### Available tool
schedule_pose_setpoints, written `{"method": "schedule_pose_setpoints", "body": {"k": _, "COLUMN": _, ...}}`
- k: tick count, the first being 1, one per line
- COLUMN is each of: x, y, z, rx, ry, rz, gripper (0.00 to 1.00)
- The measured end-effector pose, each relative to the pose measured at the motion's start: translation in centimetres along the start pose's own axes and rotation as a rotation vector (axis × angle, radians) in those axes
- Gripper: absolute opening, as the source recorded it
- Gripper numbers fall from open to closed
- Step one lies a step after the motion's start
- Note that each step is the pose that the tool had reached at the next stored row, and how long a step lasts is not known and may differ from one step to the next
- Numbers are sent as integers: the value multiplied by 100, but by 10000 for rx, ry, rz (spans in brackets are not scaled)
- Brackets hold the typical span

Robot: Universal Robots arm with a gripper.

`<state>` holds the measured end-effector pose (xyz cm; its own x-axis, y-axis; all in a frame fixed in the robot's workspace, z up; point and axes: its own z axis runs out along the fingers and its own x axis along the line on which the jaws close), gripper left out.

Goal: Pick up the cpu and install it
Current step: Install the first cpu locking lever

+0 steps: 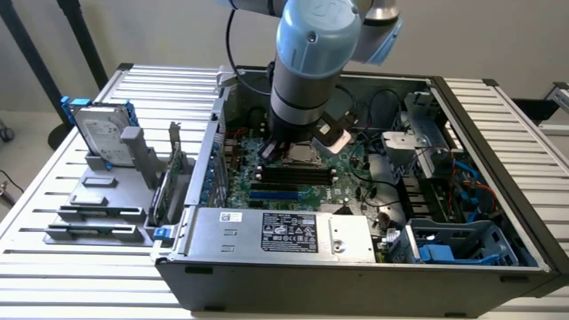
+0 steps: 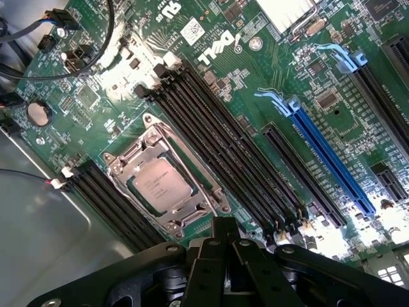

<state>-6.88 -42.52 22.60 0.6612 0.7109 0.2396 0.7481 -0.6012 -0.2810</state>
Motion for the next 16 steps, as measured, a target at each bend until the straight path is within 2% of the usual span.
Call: {"method": "schedule_pose_setpoints", "body": {"k": 16, "x": -36, "y": -24, "z": 161, "rx": -93, "ry": 78, "rz": -48, "gripper": 11}}
